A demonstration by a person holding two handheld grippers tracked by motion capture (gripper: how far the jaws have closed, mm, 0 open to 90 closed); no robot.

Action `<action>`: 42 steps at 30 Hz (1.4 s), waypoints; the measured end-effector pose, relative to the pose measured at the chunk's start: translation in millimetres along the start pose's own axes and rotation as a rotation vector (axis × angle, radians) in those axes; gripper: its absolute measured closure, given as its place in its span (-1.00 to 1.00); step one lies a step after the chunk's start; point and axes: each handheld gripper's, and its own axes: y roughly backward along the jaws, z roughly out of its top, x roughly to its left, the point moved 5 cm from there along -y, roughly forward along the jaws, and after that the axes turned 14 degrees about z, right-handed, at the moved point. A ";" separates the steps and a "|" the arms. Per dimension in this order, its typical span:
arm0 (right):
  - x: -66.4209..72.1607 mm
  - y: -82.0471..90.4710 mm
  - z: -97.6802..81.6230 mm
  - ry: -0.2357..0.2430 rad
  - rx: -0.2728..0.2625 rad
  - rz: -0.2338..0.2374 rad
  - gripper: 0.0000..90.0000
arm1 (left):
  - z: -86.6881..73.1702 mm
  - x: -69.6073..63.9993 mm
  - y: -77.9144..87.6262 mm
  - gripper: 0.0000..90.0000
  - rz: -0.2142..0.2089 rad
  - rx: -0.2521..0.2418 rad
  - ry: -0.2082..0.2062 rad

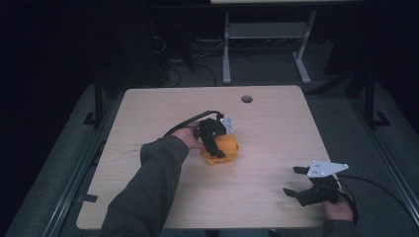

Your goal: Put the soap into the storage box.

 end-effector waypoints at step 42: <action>1.6 -3.3 -0.6 0.003 0.015 0.005 -0.70 | -8.2 0.5 40.0 -0.58 0.083 -0.042 0.025</action>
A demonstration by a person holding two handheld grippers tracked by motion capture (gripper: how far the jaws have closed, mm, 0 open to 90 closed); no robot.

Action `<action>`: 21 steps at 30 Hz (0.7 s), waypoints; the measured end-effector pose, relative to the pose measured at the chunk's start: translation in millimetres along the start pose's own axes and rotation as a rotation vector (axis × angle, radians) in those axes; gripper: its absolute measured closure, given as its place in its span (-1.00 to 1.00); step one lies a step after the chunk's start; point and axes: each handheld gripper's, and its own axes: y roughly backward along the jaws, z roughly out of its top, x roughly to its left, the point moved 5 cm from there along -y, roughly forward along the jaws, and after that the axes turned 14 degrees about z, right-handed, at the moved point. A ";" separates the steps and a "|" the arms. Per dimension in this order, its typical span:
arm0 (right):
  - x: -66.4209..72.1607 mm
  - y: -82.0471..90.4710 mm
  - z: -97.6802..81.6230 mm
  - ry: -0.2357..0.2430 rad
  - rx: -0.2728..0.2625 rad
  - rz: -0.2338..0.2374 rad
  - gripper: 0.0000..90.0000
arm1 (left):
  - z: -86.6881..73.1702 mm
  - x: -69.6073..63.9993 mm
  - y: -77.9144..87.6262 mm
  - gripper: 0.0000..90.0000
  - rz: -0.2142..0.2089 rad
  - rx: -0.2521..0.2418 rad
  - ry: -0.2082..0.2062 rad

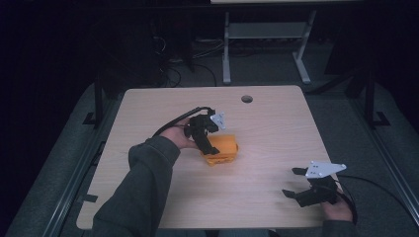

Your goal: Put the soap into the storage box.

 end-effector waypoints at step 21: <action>-0.2 -0.9 0.7 -0.007 0.002 -0.011 -0.70 | -16.8 -6.5 18.8 -0.58 0.024 -0.035 0.050</action>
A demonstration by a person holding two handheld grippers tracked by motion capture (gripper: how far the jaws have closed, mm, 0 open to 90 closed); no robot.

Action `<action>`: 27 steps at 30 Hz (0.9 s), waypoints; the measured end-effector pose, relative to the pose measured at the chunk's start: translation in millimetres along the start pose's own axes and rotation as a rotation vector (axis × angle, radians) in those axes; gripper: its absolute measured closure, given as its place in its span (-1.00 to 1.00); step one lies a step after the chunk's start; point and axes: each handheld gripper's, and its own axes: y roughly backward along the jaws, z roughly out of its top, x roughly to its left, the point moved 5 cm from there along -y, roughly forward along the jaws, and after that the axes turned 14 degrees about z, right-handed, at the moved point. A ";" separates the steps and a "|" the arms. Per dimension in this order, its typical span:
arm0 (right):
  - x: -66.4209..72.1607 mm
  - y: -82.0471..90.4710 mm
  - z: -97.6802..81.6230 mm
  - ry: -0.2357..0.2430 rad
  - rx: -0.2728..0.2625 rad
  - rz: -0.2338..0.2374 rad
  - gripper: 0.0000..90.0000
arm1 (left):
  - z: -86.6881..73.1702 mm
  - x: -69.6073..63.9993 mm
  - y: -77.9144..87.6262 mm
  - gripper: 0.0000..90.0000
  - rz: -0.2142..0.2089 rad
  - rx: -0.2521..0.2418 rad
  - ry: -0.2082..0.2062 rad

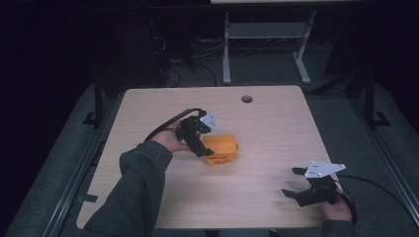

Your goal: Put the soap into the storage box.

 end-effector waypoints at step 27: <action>-2.6 -4.0 2.1 -0.012 0.012 -0.026 -0.70 | -28.5 -16.7 18.0 -0.57 0.021 -0.011 0.036</action>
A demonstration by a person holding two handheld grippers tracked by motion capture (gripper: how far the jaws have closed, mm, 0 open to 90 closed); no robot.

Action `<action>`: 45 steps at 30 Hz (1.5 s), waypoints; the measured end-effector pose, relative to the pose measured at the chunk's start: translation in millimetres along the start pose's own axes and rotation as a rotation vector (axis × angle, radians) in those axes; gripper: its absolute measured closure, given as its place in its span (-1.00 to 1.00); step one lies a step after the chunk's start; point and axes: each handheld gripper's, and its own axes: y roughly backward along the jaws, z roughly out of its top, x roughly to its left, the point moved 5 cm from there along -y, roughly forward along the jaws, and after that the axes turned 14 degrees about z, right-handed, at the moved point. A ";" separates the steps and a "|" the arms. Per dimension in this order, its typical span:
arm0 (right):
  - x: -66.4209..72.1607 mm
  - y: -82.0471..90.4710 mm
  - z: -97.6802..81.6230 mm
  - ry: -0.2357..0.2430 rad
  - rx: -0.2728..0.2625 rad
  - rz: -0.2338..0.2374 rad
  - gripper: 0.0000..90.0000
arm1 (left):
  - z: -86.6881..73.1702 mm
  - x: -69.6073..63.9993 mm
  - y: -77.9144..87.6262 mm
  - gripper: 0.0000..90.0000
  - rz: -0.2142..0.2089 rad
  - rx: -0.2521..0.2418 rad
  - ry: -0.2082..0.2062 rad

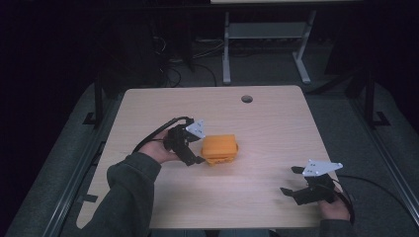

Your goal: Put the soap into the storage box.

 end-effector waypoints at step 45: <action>-5.0 1.6 -5.2 -0.038 0.006 -0.041 -0.70 | -54.1 -28.5 22.4 -0.57 0.031 -0.040 0.070</action>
